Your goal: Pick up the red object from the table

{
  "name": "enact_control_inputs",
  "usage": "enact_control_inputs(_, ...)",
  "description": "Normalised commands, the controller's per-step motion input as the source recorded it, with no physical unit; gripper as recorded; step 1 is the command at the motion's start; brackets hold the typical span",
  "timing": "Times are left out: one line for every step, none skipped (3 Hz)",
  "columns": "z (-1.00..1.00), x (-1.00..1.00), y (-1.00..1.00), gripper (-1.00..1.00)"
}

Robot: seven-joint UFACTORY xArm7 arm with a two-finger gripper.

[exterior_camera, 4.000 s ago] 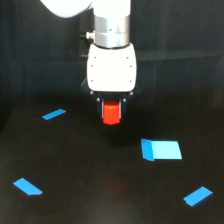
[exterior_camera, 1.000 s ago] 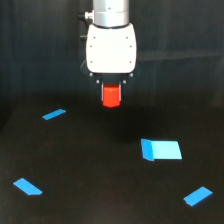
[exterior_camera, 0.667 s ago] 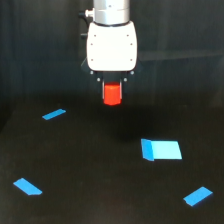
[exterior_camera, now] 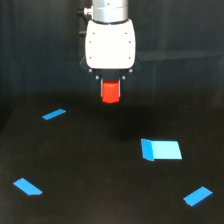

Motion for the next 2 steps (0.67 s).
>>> enact_control_inputs(0.21, 0.03, 0.0, -1.0)
enact_control_inputs(0.19, -0.01, 0.02, -1.0)
